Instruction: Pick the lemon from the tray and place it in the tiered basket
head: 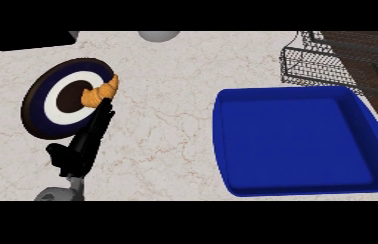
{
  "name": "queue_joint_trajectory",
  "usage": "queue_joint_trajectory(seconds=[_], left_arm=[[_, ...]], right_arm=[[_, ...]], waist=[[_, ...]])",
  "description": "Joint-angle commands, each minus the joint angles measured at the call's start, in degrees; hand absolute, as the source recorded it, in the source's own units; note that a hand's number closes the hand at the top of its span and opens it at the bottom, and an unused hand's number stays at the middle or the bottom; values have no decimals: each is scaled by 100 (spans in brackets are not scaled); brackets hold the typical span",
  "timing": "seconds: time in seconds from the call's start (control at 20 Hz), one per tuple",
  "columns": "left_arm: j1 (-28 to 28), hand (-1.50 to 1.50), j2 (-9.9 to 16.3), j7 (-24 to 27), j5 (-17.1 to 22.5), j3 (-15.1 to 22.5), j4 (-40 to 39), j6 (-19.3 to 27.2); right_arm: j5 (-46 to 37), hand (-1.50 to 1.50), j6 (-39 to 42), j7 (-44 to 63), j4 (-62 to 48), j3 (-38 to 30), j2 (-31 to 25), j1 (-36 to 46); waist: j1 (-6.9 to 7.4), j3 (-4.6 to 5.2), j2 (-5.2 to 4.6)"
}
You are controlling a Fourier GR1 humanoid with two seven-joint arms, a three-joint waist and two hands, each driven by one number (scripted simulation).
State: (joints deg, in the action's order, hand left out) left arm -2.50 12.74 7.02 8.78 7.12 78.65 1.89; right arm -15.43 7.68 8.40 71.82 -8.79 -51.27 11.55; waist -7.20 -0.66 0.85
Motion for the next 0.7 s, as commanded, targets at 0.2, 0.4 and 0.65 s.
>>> queue_joint_trajectory(seconds=[0.2,0.4,0.65], left_arm=[[-200,0,-7,-160,-15,170,161,-183],[-315,0,-212,-172,-268,454,130,-110],[-700,0,-157,-450,-59,302,80,-375]], right_arm=[[1576,150,1482,-2395,-1719,-1965,-1445,60],[1457,150,2199,-2952,-3052,-2102,-2202,424],[1272,150,2422,-2188,-3608,-1575,-2417,1892]], waist=[[488,31,-85],[795,47,-130],[1024,58,-156]])
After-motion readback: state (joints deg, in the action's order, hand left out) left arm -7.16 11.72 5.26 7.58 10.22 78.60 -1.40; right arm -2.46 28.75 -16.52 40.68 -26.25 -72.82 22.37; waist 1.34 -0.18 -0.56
